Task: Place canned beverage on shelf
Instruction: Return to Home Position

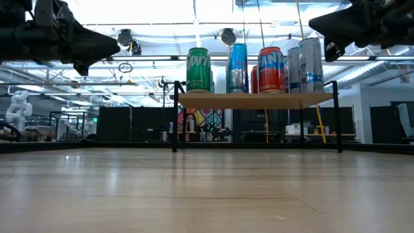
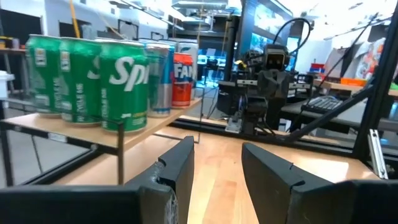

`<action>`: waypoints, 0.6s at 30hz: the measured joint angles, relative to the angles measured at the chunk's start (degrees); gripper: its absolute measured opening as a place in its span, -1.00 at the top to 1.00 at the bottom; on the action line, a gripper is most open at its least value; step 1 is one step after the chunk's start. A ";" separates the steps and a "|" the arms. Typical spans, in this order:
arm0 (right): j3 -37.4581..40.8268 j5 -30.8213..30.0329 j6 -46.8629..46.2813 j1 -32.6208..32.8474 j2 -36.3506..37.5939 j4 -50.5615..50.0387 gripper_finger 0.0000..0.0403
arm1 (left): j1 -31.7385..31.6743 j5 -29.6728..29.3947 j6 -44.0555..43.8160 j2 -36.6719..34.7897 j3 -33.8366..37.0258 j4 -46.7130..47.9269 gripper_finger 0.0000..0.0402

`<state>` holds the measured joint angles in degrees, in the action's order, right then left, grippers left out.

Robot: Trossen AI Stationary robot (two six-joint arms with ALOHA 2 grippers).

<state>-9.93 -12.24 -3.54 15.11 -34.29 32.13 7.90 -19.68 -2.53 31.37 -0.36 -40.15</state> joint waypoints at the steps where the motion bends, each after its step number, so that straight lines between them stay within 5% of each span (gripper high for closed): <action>1: 0.00 -0.06 0.06 0.00 1.47 -1.37 1.00 | 0.00 -0.34 0.00 -2.54 0.00 2.54 0.31; 14: 1.82 -1.46 -0.18 0.00 13.58 -12.12 1.00 | -0.02 -1.60 -0.13 -30.81 -2.00 32.69 0.31; 18: 6.77 -2.59 -0.88 0.02 15.17 -6.76 1.00 | 0.00 -1.86 0.05 -31.31 -2.71 34.39 0.31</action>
<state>-3.16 -14.82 -4.43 15.14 -19.11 25.37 7.90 -21.54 -2.47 0.06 -3.07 -5.75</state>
